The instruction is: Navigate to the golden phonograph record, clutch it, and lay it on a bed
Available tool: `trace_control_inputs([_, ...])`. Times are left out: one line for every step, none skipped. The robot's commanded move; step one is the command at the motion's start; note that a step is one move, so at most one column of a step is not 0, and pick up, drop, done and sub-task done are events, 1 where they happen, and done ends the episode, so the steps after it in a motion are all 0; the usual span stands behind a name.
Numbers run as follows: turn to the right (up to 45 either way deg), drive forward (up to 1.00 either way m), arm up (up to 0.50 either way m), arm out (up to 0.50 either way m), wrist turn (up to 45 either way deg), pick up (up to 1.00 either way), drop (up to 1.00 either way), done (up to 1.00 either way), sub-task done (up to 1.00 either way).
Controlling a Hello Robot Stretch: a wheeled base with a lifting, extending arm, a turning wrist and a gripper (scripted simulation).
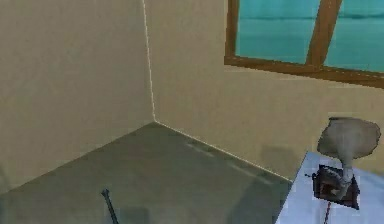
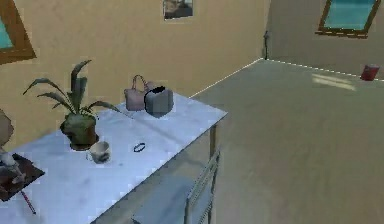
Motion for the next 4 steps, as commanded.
trace_control_inputs([6.0,0.0,0.0,0.0,0.0,0.0,0.0,0.0,0.0])
trace_control_inputs([0.0,0.6,0.0,0.0,0.0,0.0,0.0,0.0,0.0])
trace_control_inputs([24.0,0.0,0.0,0.0,0.0,0.0,0.0,0.0,0.0])
trace_control_inputs([0.0,0.95,0.0,0.0,0.0,0.0,0.0,0.0,0.0])
